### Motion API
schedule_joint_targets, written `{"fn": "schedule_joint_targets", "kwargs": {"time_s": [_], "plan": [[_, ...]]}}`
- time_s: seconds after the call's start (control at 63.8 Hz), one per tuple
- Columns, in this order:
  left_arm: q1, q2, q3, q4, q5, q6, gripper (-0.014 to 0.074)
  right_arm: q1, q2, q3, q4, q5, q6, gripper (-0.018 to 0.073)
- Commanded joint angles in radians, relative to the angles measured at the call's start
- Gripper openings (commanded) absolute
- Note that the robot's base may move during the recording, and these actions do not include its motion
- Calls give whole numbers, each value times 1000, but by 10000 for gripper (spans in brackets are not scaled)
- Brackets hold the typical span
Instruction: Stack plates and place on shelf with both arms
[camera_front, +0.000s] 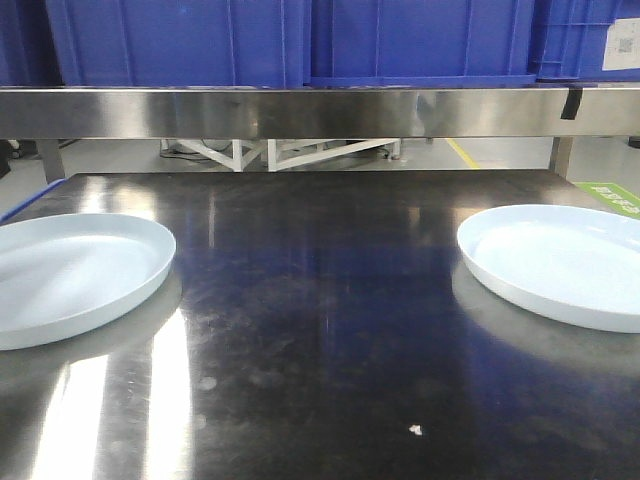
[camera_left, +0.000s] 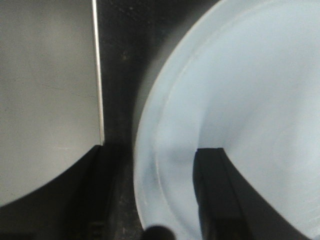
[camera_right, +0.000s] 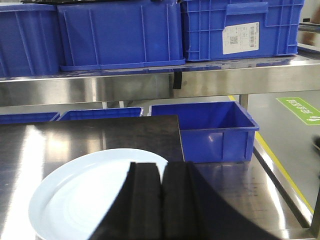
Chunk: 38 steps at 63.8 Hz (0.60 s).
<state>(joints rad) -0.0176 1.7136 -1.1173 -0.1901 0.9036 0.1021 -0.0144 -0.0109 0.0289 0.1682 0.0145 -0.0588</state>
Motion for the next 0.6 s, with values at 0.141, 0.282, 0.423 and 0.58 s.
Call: {"fn": "schedule_joint_targets", "kwargs": {"time_s": [0.141, 0.282, 0.423, 0.58], "plan": [[-2, -7, -30, -17, 0, 1, 237, -7, -21, -16, -3, -84, -2, 57], [-2, -7, -31, -17, 2, 1, 82, -7, -21, -16, -3, -84, -2, 57], [-2, -19, -42, -17, 7, 1, 90, -7, -21, -16, -3, -84, -2, 57], [-2, -72, -82, -17, 15, 1, 90, -7, -21, -16, -3, -84, -2, 57]]}}
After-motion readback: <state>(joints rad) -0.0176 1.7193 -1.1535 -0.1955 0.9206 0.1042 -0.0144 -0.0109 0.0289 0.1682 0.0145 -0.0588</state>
